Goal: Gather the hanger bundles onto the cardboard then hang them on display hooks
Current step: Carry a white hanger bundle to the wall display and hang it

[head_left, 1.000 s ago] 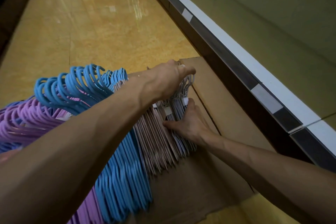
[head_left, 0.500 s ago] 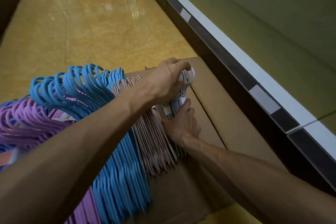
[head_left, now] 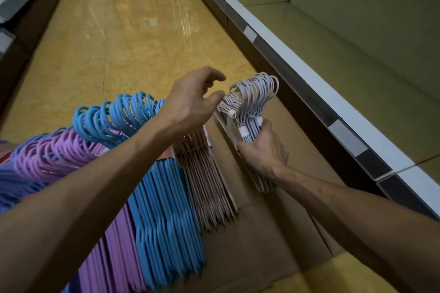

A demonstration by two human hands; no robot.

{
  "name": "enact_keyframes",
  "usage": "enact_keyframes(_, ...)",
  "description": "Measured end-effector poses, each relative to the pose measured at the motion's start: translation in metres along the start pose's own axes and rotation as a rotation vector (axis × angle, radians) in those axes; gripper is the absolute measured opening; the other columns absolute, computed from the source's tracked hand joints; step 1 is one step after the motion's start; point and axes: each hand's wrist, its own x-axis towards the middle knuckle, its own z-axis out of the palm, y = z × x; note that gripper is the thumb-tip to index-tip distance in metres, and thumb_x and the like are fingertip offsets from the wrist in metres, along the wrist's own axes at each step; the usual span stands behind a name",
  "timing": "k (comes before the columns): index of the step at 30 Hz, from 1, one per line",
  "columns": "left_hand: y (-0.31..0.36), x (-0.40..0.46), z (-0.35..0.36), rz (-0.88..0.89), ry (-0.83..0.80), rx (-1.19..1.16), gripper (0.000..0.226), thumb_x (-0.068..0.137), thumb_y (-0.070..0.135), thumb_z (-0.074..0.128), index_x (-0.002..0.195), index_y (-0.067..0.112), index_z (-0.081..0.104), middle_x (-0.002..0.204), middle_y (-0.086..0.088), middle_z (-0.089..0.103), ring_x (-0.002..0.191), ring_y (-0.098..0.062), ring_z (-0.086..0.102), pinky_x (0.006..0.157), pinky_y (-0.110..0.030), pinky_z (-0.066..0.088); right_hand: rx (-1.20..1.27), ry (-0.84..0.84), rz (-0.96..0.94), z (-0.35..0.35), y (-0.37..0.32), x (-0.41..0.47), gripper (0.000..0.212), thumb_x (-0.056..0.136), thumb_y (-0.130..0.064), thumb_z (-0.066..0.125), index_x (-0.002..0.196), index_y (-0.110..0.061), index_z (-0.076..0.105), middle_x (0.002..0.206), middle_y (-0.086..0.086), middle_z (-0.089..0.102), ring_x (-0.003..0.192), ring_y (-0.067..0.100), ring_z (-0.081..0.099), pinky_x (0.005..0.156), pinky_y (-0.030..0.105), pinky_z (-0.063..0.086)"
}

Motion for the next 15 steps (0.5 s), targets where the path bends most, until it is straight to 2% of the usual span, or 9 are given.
enact_keyframes(2,0.003,0.0,-0.009,-0.112,0.05,-0.134,0.031,0.097,0.023,0.062,0.127,0.02,0.061,0.121,0.006,0.062,0.116,-0.007,0.058,0.094,-0.016,0.046,0.037,-0.005,-0.044,-0.02,-0.006,0.003,0.093,0.072,-0.077,0.053,0.143,-0.02,0.033,0.122,0.007,0.063,0.11,0.035,0.06,0.092,0.046,0.047)
enact_keyframes(5,0.005,0.006,-0.021,-0.241,0.146,-0.299,0.028,0.097,0.025,0.062,0.125,0.02,0.06,0.119,0.003,0.063,0.111,-0.011,0.061,0.086,-0.021,0.05,0.138,-0.017,-0.123,-0.05,-0.017,0.005,0.086,0.065,-0.074,0.059,0.134,-0.027,0.037,0.11,-0.003,0.064,0.1,0.026,0.063,0.091,0.053,0.051)
enact_keyframes(9,0.012,0.013,-0.036,-0.316,0.236,-0.428,0.034,0.095,0.023,0.063,0.128,0.019,0.057,0.125,-0.005,0.061,0.114,-0.022,0.062,0.101,-0.043,0.051,0.296,-0.049,-0.195,-0.089,-0.029,0.001,0.074,0.055,-0.067,0.061,0.119,-0.035,0.041,0.097,-0.008,0.063,0.089,0.016,0.065,0.085,0.05,0.056)
enact_keyframes(13,0.023,0.015,-0.042,-0.423,0.263,-0.567,0.052,0.094,0.017,0.065,0.141,0.016,0.044,0.129,-0.011,0.057,0.116,-0.027,0.06,0.104,-0.044,0.048,0.428,-0.098,-0.305,-0.114,-0.035,-0.005,0.062,0.072,-0.036,0.078,0.126,-0.026,0.048,0.102,-0.007,0.065,0.09,0.011,0.065,0.085,0.042,0.058)
enact_keyframes(15,0.03,0.015,-0.041,-0.482,0.262,-0.668,0.06,0.094,0.014,0.065,0.146,0.011,0.037,0.128,-0.013,0.055,0.116,-0.029,0.059,0.104,-0.043,0.048,0.477,-0.111,-0.36,-0.119,-0.04,-0.01,0.063,0.074,-0.029,0.079,0.129,-0.023,0.05,0.107,-0.006,0.065,0.094,0.008,0.065,0.085,0.035,0.058)
